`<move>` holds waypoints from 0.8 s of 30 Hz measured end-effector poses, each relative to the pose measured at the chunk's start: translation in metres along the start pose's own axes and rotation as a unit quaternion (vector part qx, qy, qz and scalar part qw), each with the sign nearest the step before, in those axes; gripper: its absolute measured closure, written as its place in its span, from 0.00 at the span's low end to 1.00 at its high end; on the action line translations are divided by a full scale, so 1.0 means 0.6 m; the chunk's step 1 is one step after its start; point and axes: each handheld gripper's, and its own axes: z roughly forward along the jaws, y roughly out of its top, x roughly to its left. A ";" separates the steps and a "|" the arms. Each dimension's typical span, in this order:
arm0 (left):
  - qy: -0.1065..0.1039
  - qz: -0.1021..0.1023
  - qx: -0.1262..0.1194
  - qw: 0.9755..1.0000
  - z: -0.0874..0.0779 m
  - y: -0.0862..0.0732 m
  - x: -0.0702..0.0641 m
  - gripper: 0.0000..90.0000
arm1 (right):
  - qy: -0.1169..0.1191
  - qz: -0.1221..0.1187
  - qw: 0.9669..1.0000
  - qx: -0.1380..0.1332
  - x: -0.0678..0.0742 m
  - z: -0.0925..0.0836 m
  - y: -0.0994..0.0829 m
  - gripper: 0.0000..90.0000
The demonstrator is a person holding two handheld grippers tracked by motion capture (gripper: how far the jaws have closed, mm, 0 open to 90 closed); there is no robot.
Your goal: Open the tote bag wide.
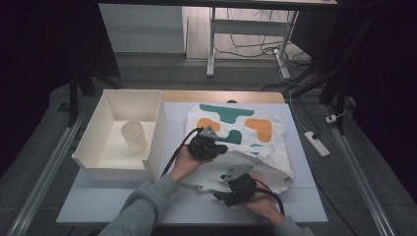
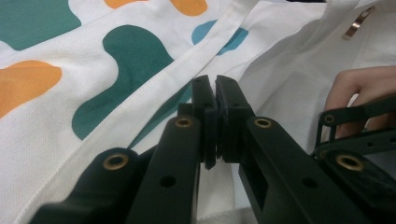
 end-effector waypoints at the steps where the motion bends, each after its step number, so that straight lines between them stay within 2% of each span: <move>1: -0.001 -0.001 0.000 1.000 0.001 0.000 0.001 0.96 | -0.007 -0.004 1.000 0.002 0.000 0.002 0.000 0.35; 3: -0.002 -0.003 0.001 1.000 0.002 -0.001 0.002 0.96 | -0.020 -0.005 1.000 0.006 0.000 0.003 -0.002 0.36; 14: -0.005 -0.002 0.001 1.000 0.001 -0.001 0.002 0.96 | -0.032 -0.011 0.999 0.017 0.004 0.008 -0.006 0.37; 16: -0.006 -0.002 0.002 1.000 0.001 -0.002 0.003 0.96 | -0.038 -0.011 0.999 0.016 0.004 0.008 -0.006 0.39; 19: -0.006 -0.002 0.000 1.000 0.000 -0.001 0.002 0.96 | -0.063 -0.021 0.998 0.015 0.005 0.006 -0.006 0.43; 24: -0.005 0.001 0.000 1.000 -0.002 -0.001 0.001 0.96 | -0.075 -0.039 0.996 0.015 0.009 0.004 -0.004 0.50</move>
